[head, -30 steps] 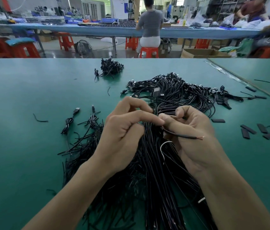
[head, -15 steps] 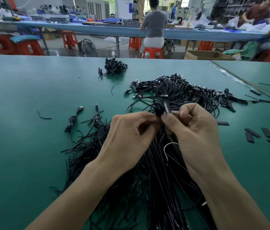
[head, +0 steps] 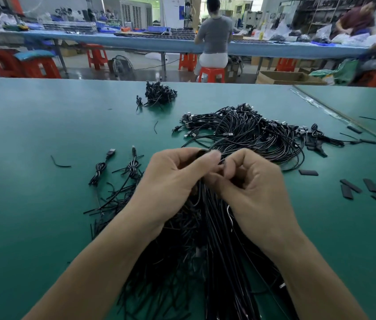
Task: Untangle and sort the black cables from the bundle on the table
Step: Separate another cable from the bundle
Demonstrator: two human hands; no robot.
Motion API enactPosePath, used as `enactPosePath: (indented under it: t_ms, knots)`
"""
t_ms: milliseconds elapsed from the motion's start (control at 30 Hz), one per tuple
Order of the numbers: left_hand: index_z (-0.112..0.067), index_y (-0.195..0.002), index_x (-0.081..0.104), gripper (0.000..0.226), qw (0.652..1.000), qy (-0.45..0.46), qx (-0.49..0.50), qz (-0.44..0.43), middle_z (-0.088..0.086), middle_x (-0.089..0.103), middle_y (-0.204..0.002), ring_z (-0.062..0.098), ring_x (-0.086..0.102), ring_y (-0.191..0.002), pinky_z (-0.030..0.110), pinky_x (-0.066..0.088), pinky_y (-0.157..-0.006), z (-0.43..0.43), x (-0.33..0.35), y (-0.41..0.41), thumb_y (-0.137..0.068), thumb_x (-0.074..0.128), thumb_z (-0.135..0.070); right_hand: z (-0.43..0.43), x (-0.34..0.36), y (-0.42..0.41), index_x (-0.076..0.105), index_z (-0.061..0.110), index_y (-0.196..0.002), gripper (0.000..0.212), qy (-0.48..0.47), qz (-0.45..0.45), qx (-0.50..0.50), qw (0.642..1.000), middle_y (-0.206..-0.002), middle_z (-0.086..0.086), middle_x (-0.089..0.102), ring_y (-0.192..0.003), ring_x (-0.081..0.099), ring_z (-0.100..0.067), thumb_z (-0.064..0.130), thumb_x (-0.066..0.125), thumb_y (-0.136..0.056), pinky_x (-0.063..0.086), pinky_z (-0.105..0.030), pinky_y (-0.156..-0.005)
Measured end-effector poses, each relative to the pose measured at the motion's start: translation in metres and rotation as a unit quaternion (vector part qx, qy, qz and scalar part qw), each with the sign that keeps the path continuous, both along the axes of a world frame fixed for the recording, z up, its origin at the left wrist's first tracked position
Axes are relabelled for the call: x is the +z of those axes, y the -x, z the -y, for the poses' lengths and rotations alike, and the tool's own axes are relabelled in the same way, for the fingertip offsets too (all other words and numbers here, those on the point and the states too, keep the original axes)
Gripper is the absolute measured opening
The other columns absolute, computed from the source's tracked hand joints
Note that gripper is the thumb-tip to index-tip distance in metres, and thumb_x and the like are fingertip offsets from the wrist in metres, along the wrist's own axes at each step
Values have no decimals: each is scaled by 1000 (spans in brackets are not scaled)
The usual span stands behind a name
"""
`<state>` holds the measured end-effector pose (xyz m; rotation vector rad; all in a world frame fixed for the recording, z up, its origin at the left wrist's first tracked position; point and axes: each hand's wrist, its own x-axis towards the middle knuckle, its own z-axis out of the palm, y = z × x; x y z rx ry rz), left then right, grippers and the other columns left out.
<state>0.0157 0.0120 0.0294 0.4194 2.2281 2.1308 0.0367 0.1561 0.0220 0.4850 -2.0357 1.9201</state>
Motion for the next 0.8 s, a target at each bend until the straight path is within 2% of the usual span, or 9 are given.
enactPosePath:
  t_ms: [100, 200, 267, 333, 400, 500, 567, 700, 800]
  knots:
    - [-25, -96, 79, 19, 999, 25, -19, -44, 3, 78, -90, 19, 71, -87, 43, 56, -95, 8, 2, 4, -81, 77, -37, 6, -5, 1, 44, 20, -67, 40, 16, 18, 20, 1000, -62, 2, 52, -59, 47, -8, -2, 72, -86, 43, -19, -54]
    - [-34, -100, 78, 25, 996, 37, -15, -76, -18, 67, -72, 19, 54, -67, 28, 47, -71, 11, 3, 5, -77, 75, -43, 5, -5, 2, 44, 22, -69, 39, 72, 53, 47, 995, -60, 10, 59, -54, 50, -2, -4, 68, -87, 43, -15, -53]
    - [-37, -102, 76, 26, 990, 58, -19, -124, -23, 59, -67, 6, 42, -61, 14, 37, -62, 10, 2, 5, -76, 72, -41, 3, -4, 2, 44, 21, -70, 37, 129, 98, 50, 985, -59, 6, 60, -53, 49, -6, -1, 72, -83, 44, -17, -51]
    - [-37, -103, 75, 25, 980, 90, -16, -178, -19, 60, -78, 1, 42, -62, 8, 34, -61, 8, 1, 5, -78, 72, -39, 0, -7, 5, 44, 19, -70, 35, 191, 142, 45, 970, -57, 5, 57, -50, 49, -6, 2, 72, -80, 44, -17, -48]
    - [-35, -104, 76, 23, 963, 122, -5, -239, -14, 62, -90, -1, 51, -72, 8, 38, -68, 6, -2, 4, -81, 76, -34, -1, -9, 7, 43, 19, -70, 36, 239, 169, 27, 956, -57, 3, 56, -50, 49, -6, -7, 64, -85, 44, -16, -47]
    - [-22, -105, 78, 34, 916, 193, -10, -351, -5, 66, -102, 5, 62, -98, 15, 46, -86, -1, -10, 0, -79, 80, -1, -3, -7, 9, 42, 17, -73, 34, 318, 199, 22, 927, -59, -2, 59, -49, 56, -8, -8, 64, -80, 47, -17, -45]
    - [-9, -105, 78, 42, 896, 213, -12, -390, 1, 68, -106, 7, 64, -105, 17, 46, -94, -5, -16, -2, -73, 71, 17, -7, -5, 10, 41, 18, -73, 34, 348, 217, 17, 912, -61, -6, 59, -49, 58, -11, -4, 66, -79, 47, -18, -44]
    - [-3, -101, 77, 33, 892, 191, -6, -410, 4, 70, -107, 9, 65, -104, 19, 48, -95, -3, -21, -5, -73, 59, -6, -12, -4, 11, 41, 20, -73, 33, 317, 224, -8, 922, -58, -4, 55, -46, 48, -11, 8, 71, -68, 44, -16, -42]
    - [-4, -88, 78, 22, 906, 140, 25, -398, 3, 74, -99, 7, 69, -94, 19, 51, -85, -3, -24, -4, -89, 59, -15, -9, -6, 12, 40, 19, -74, 34, 310, 218, -11, 925, -58, -4, 51, -47, 44, -12, 3, 71, -75, 42, -16, -42]
